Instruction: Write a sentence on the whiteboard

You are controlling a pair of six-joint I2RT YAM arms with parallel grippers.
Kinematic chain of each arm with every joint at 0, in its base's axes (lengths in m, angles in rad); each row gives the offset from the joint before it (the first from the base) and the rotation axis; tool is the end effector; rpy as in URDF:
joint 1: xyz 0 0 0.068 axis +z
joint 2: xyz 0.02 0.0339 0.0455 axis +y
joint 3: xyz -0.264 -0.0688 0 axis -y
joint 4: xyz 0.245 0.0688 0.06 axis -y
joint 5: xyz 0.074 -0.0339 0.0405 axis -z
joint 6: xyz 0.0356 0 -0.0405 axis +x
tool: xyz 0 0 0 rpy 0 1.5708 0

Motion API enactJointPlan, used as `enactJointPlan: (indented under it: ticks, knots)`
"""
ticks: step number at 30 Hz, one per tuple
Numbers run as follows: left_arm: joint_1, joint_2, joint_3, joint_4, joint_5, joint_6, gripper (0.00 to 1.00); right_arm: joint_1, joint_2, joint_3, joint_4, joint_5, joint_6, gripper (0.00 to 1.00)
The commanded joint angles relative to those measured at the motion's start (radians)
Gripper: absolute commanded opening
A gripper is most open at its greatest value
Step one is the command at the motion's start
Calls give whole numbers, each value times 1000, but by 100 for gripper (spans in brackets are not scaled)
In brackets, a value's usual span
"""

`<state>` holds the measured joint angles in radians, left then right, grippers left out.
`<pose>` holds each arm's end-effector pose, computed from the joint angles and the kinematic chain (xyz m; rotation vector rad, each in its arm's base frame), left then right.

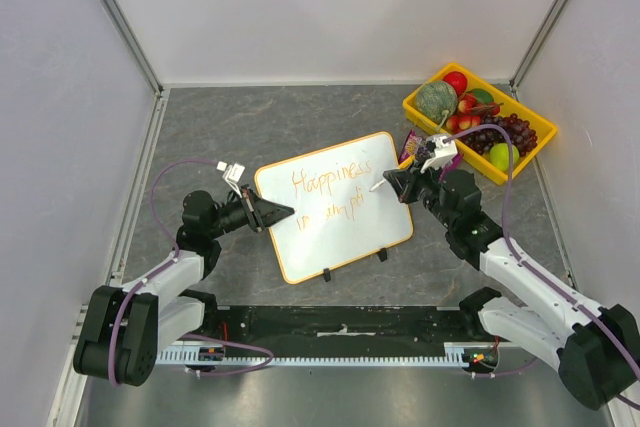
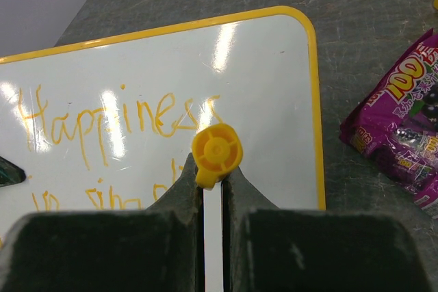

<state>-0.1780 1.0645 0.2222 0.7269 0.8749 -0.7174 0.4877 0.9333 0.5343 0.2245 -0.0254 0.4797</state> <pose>0.1881 -0.0616 0.1904 0.2305 1.8339 -1.3772 0.1938 0.1038 0.2667 -0.0264 1.8020 0.7235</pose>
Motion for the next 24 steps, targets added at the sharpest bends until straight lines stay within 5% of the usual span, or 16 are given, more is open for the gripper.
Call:
enactJointPlan:
  ticks: [1, 24]
  knots:
    - [-2, 12, -27, -73, -27, 161, 2, -3, 21, 12, 59, 15, 5, 0]
    - [-2, 17, -26, -69, -24, 157, 2, -3, 41, -42, 21, -77, -9, 0]
